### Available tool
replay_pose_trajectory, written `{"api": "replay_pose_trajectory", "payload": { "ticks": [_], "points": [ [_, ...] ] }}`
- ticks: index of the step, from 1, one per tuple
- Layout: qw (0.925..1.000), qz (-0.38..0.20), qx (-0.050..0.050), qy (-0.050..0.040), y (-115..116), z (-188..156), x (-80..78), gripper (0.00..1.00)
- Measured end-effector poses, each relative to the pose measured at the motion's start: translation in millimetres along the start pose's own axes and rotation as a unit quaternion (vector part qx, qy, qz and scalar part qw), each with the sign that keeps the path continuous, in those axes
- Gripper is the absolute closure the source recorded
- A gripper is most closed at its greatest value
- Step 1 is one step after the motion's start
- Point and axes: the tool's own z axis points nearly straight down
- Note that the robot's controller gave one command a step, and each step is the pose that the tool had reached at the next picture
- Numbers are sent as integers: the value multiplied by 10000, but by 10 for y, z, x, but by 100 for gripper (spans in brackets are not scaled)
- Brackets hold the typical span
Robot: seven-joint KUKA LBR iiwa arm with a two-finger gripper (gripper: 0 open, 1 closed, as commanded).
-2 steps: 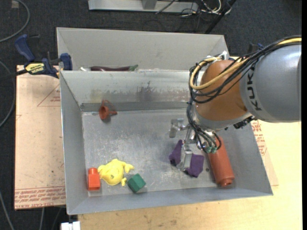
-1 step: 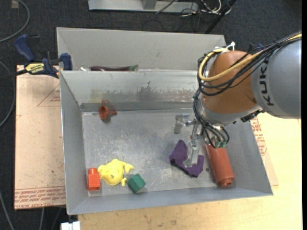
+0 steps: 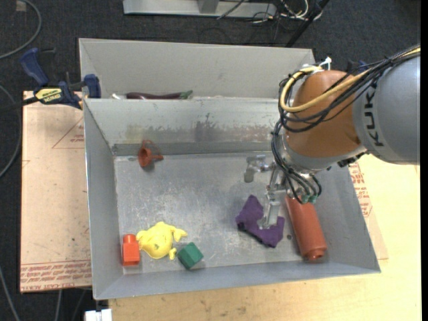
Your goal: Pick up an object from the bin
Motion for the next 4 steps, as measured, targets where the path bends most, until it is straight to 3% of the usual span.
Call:
{"api": "replay_pose_trajectory", "payload": {
  "ticks": [1, 2, 3, 4],
  "points": [
    [9994, -332, -14, 87, -131, 660, 44, 0],
    [9990, -437, -9, 90, -161, 858, 56, 0],
    [9994, 327, -13, 89, -242, 944, 456, 100],
    [9994, 326, -13, 89, -242, 943, 456, 100]
  ]
}}
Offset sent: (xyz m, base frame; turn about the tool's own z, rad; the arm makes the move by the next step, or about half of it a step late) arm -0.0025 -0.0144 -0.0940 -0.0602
